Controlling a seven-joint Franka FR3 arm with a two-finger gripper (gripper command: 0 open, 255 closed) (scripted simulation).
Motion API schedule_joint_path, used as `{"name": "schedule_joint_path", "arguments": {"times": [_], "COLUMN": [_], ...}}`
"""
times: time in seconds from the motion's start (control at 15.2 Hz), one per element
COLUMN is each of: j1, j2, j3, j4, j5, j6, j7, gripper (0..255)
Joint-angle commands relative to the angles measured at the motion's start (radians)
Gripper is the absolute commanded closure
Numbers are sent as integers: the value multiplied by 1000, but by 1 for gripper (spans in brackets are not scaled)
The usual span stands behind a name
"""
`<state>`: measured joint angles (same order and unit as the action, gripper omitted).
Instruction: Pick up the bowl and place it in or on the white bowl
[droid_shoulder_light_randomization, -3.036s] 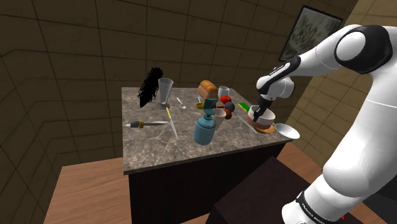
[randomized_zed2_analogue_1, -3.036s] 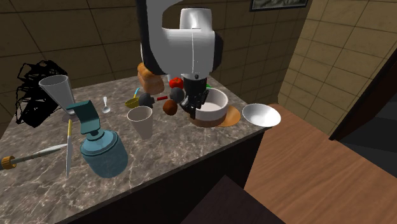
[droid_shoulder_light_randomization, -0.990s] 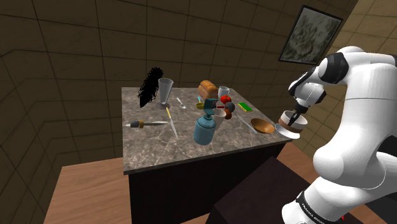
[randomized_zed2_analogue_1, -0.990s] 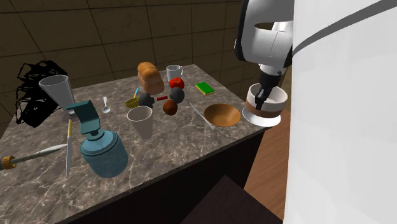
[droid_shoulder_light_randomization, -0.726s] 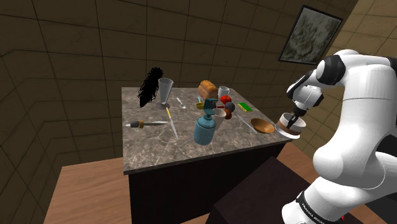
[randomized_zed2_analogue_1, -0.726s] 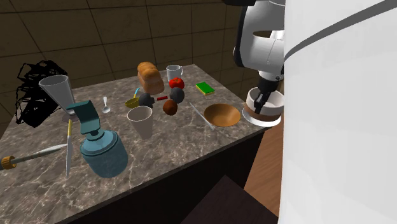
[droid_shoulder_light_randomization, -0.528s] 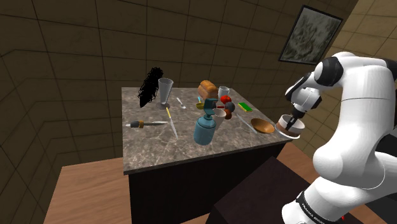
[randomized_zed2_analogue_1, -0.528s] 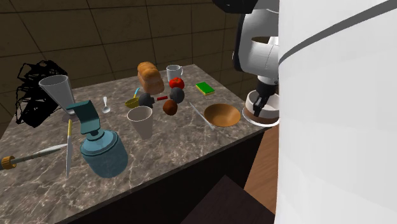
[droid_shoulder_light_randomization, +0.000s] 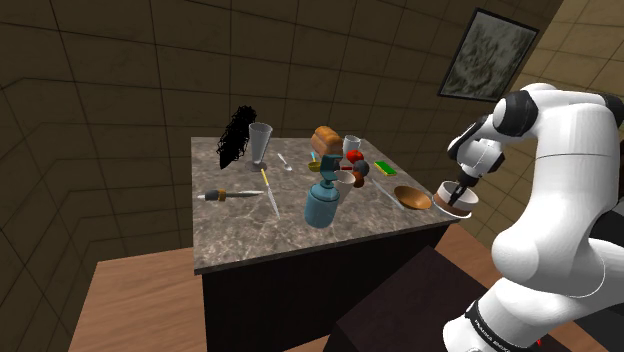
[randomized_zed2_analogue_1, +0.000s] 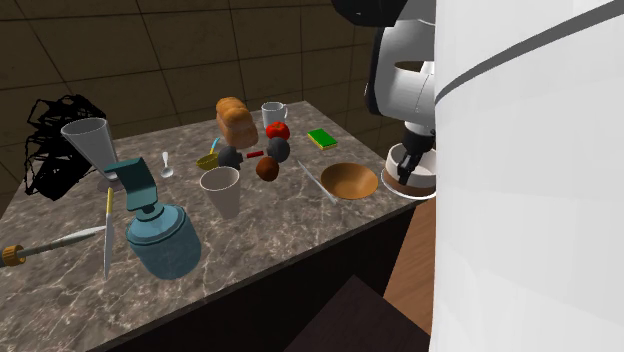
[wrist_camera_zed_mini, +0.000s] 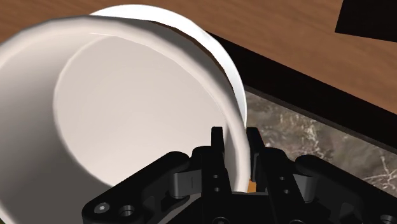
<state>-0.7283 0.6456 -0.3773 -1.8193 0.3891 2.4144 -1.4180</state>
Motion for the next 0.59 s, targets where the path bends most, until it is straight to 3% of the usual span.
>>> {"name": "schedule_joint_path", "arguments": {"times": [0.0, 0.33, 0.53], "j1": [0, 0, 20], "j2": [0, 0, -73], "j3": [0, 0, -30], "j4": [0, 0, -8], "j5": [0, 0, -36], "j6": [0, 0, -63], "j7": [0, 0, 22], "gripper": [0, 0, 0]}}
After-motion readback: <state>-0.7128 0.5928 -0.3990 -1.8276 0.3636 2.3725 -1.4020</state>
